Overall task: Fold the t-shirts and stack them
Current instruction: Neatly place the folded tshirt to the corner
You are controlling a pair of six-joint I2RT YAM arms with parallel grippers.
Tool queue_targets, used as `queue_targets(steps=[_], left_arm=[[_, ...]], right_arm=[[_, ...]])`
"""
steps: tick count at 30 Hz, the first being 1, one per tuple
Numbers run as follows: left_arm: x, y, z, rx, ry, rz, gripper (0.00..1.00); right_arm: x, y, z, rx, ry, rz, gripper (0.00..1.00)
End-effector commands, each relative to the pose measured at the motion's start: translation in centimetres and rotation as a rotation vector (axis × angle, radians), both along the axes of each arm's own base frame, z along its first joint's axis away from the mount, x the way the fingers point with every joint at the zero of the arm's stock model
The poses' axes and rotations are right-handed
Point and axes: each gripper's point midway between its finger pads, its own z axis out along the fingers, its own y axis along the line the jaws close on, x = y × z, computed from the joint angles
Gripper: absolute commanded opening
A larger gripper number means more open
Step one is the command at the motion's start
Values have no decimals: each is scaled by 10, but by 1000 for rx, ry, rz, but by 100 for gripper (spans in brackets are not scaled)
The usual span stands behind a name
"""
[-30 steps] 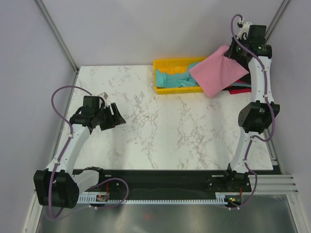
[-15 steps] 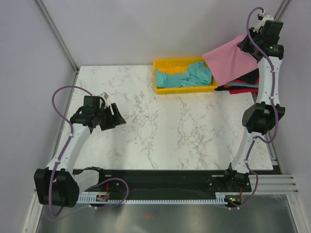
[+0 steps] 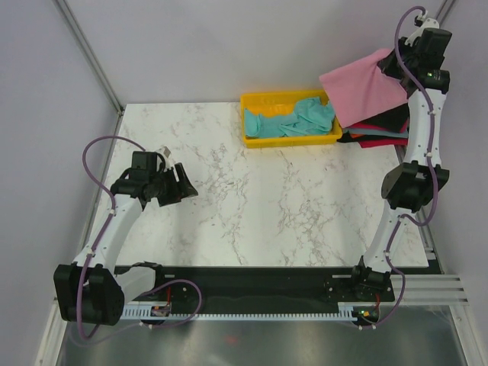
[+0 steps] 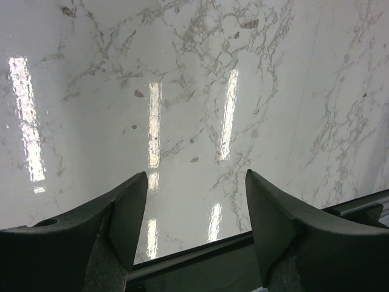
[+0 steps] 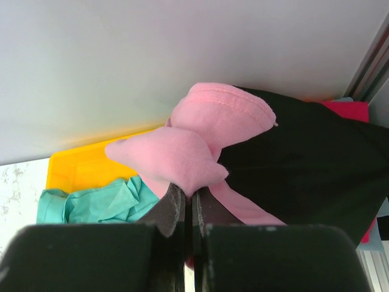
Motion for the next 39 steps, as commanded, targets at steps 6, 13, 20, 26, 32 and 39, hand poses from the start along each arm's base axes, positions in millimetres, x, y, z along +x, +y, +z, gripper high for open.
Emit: queue_targets(steps=[6,13,20,26,32,39], left_arm=[[4,-5,2,-14,-35,-52,73],[4,-6,1,-15,-30,-54,73],[4,-6,-1,-13,-24,-55,72],[2,-8,-5,-6,-10,-60,72],[2,-8,-12,15,9,-56,72],[-1,-13,-15,39,17,-73,72]], right_arm=[[-39,9,132,-60,-310,4,0],[-23,-2,94,-52,-230,-16,0],[7,-31,41,-29,-155,-52,0],[47,-89,-48,71,-80,-103,0],[71,-143,-108,54,-55,-249,2],[78,-187,-53,-18,-281,-400,93]])
